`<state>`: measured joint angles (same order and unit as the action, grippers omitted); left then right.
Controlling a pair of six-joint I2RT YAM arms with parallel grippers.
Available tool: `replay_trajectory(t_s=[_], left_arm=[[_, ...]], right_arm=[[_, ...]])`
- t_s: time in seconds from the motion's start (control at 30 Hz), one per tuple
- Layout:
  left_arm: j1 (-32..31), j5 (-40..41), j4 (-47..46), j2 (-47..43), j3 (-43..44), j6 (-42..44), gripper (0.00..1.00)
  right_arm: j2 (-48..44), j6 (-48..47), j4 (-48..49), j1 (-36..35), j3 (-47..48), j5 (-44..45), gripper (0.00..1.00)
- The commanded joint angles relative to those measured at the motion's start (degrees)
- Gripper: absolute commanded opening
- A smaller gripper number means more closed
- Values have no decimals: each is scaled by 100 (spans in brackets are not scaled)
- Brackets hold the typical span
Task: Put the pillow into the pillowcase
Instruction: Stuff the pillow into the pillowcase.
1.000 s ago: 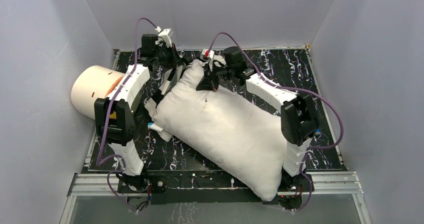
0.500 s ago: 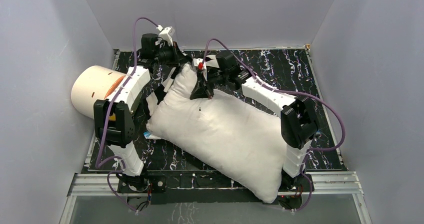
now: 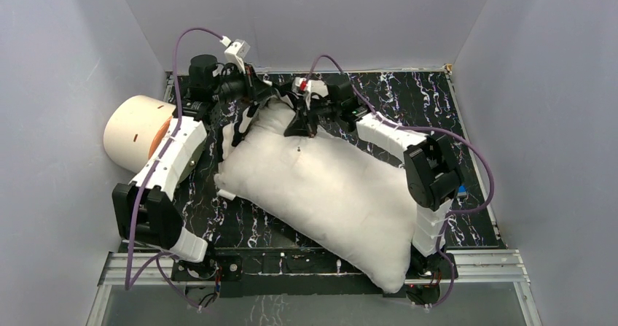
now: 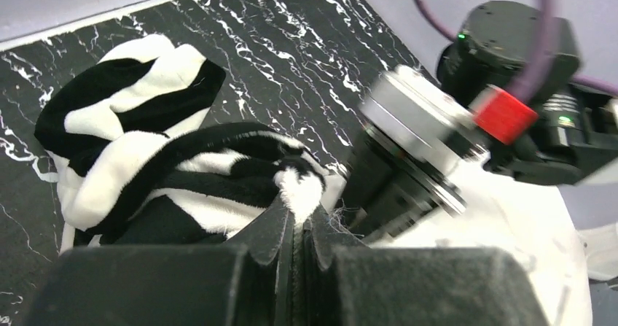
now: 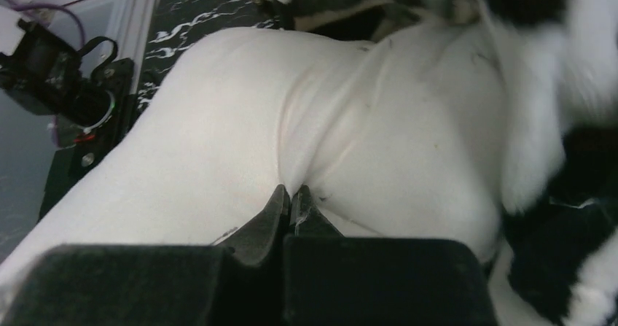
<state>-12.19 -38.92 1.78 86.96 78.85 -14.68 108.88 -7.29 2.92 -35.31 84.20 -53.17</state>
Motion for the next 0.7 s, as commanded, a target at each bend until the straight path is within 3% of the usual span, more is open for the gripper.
replay_trajectory(t_s=[0.0,0.13,0.4,0.57,0.67], left_arm=[[-47,-529,26,-434,-120,299,0],[-47,-559,324,-365,-272,528,2],[-47,388,1069,-28,-92,1309,0],[-47,55,1214,-112,-81,1440,0],[-46,-549,1258,-161,-113,1441,1]], right_arm=[[-502,1004,1930,288,-747,879,0],[-710,1169,2671,321,-1186,1393,0],[-1328,1236,3171,539,-1912,2467,0],[-1197,1333,3373,982,-2056,2579,0],[-1062,1284,3354,1063,-2009,2610,0]])
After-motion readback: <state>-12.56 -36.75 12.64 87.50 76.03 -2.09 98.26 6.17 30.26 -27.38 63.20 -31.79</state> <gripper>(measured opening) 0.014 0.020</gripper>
